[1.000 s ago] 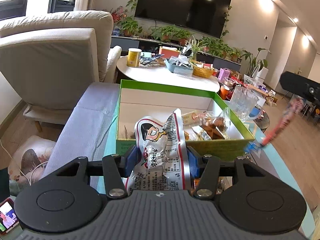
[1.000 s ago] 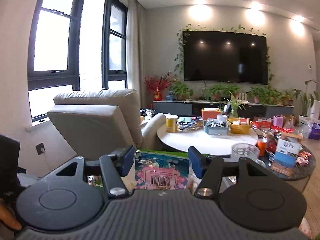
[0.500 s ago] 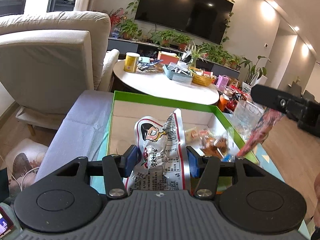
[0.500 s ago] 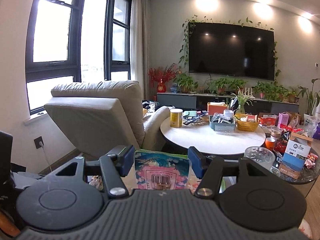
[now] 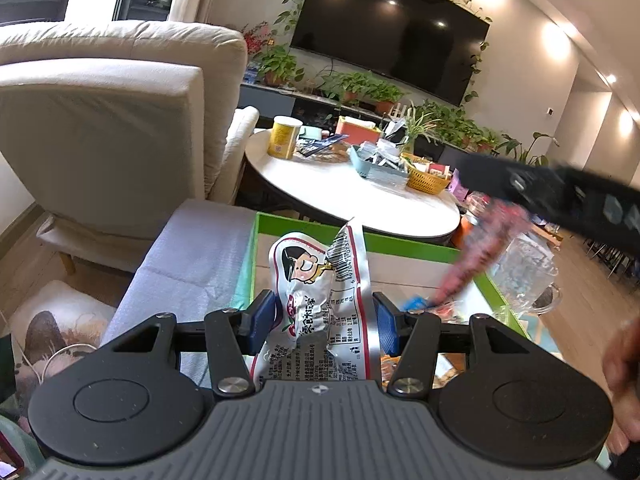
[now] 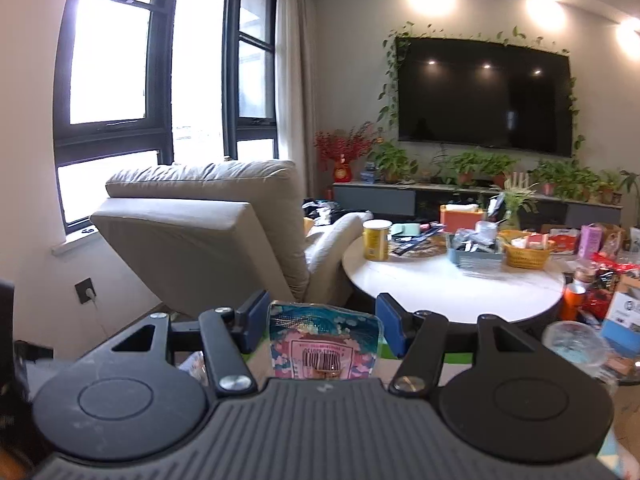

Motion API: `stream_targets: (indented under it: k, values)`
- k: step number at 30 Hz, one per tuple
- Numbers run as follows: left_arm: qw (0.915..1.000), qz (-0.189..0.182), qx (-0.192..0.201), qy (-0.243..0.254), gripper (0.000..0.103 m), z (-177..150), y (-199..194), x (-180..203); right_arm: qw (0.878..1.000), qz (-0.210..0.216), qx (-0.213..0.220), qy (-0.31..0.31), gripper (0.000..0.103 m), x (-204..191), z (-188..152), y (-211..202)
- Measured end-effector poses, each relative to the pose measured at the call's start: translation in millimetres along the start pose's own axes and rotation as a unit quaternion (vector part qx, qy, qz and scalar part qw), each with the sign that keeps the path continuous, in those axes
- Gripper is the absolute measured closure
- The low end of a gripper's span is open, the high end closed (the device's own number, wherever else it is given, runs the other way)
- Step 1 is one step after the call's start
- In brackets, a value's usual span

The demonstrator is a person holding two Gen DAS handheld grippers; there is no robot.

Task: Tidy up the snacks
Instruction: 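Carry both bags over the green box and open right gripper to drop pink packet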

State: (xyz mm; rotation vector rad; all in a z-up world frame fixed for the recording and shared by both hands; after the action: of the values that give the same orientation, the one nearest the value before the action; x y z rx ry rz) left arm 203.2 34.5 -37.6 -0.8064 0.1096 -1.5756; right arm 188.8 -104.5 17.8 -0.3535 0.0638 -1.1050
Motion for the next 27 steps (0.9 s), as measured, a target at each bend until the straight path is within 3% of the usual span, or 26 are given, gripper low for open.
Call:
stream_targets:
  k: [11, 27]
  values:
    - [1.0, 0.003, 0.001, -0.009, 0.054, 2, -4, -11, 0.999, 0.011, -0.048, 0.011, 0.06, -13, -13, 38]
    - [0.9997, -0.018, -0.005, 0.012, 0.054, 4, 8, 20, 0.998, -0.064, -0.025, 0.008, 0.06, 11, -18, -5]
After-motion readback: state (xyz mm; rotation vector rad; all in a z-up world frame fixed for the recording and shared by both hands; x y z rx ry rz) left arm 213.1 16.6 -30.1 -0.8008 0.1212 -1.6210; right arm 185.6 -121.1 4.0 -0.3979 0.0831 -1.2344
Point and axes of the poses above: each gripper's, at about its wrist camera, not at the fingertips, and y roughly the way its jaws point, x to its right, z to its top, the point moved 6 cm from there along y, roughly the way its jaws point, and after that the axes turned 11 degrees about -y, right-handed, at the moved point
